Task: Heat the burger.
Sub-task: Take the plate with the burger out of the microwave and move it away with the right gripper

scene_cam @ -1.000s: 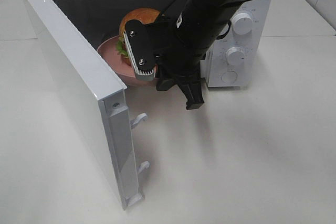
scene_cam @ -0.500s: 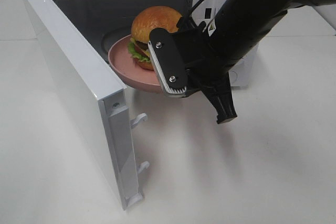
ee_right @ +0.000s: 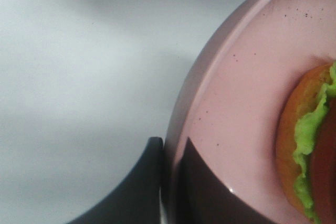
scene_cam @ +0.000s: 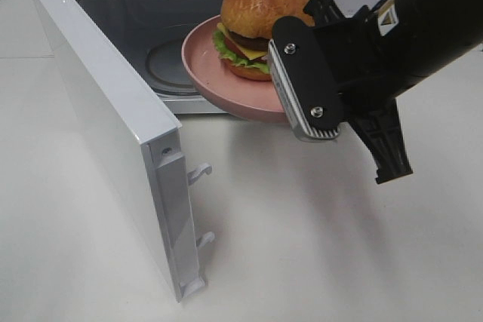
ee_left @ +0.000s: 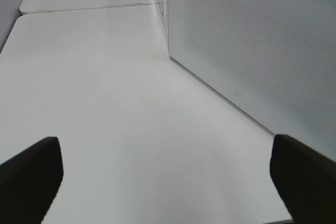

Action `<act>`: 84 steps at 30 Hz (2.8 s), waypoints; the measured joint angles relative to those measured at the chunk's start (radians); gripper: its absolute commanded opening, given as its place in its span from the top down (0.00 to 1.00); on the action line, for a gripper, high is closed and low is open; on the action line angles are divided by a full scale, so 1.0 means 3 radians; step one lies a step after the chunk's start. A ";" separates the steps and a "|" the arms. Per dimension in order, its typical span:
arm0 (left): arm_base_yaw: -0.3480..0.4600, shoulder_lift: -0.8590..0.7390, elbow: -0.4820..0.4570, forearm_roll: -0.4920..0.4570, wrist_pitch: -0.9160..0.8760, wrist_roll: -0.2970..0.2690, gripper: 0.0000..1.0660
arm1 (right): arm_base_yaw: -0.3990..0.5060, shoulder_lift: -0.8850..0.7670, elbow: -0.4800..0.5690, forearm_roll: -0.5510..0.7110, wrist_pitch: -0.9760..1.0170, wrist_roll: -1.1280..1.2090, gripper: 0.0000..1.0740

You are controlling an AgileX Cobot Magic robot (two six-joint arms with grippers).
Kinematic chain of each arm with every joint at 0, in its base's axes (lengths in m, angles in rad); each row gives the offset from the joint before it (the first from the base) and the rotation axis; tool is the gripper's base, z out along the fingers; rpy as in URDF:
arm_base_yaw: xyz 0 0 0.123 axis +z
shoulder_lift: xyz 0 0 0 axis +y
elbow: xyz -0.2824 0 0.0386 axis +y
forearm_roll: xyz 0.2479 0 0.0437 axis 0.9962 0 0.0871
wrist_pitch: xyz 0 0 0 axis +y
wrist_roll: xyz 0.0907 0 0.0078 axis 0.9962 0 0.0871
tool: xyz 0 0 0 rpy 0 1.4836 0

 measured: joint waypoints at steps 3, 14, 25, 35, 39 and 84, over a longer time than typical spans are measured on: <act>0.0000 0.0000 0.0000 0.0000 0.0000 0.0000 0.04 | 0.0000 -0.0210 0.0120 -0.0153 0.0143 0.0133 1.00; 0.0000 0.0000 0.0000 0.0000 0.0000 0.0000 0.04 | 0.0000 -0.0727 0.0477 -0.0337 0.0327 0.0567 1.00; 0.0000 0.0000 0.0000 0.0000 0.0000 0.0000 0.04 | 0.0000 -0.1247 0.0783 -0.0617 0.0397 0.1380 1.00; 0.0000 0.0000 0.0000 0.0000 0.0000 0.0000 0.04 | -0.0377 -0.1467 0.1043 -0.0980 0.0567 0.2163 1.00; 0.0000 0.0000 0.0000 0.0000 0.0000 0.0000 0.04 | -0.0547 -0.1467 0.1123 -0.1070 0.0570 0.2427 1.00; 0.0000 0.0000 0.0000 0.0000 0.0000 0.0000 0.04 | -0.1777 0.0347 0.1330 -0.2100 -0.0497 0.5503 0.97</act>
